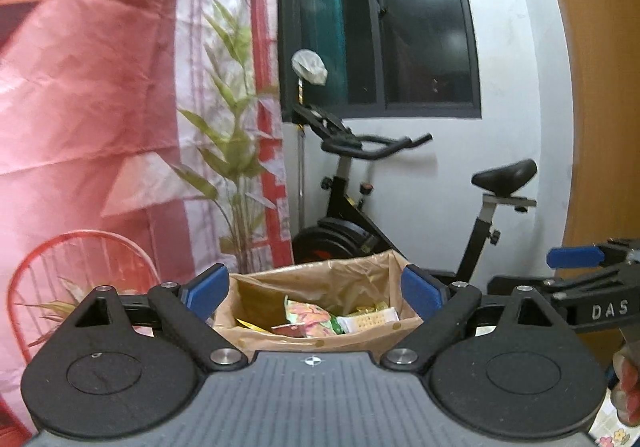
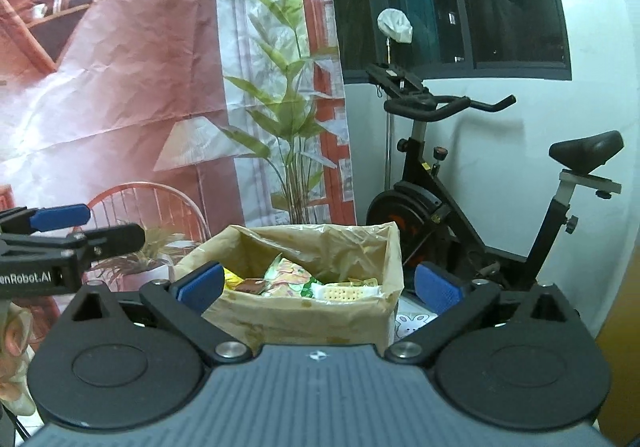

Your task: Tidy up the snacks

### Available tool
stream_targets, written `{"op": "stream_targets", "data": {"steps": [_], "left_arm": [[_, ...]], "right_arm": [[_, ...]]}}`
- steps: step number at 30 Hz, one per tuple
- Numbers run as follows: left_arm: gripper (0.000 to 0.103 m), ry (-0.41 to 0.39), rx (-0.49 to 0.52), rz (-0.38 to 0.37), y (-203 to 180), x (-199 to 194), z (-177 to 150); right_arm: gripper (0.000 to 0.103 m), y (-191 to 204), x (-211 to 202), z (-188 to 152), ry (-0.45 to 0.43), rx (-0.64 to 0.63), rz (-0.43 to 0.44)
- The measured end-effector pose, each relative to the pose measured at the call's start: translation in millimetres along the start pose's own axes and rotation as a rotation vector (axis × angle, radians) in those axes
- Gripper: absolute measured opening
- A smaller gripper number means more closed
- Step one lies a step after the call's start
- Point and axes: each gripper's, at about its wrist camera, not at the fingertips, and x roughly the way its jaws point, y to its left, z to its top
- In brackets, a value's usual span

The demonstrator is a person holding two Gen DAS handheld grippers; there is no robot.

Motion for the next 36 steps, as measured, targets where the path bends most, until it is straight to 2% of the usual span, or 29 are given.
{"op": "stream_targets", "data": {"steps": [9,15,21,36], "left_arm": [[0.094,-0.032,-0.008,0.02,-12,-43,1],[0.098,-0.046,0.003,0.075,-14,-56,4],[0.098,-0.071,-0.013,0.074,-12,-68,10],[0.098,-0.07,-0.024,0.106,-9,-75,7]], "right_arm": [[0.103,13,-48,-8,-0.017,-0.008,0.0],[0.103,14,-66,-11,-0.029,-0.002,-0.006],[0.103,16,-74,-7,-0.041,-0.008,-0.005],[0.103,12,-76,-7,-0.033,-0.009,-0.006]]}}
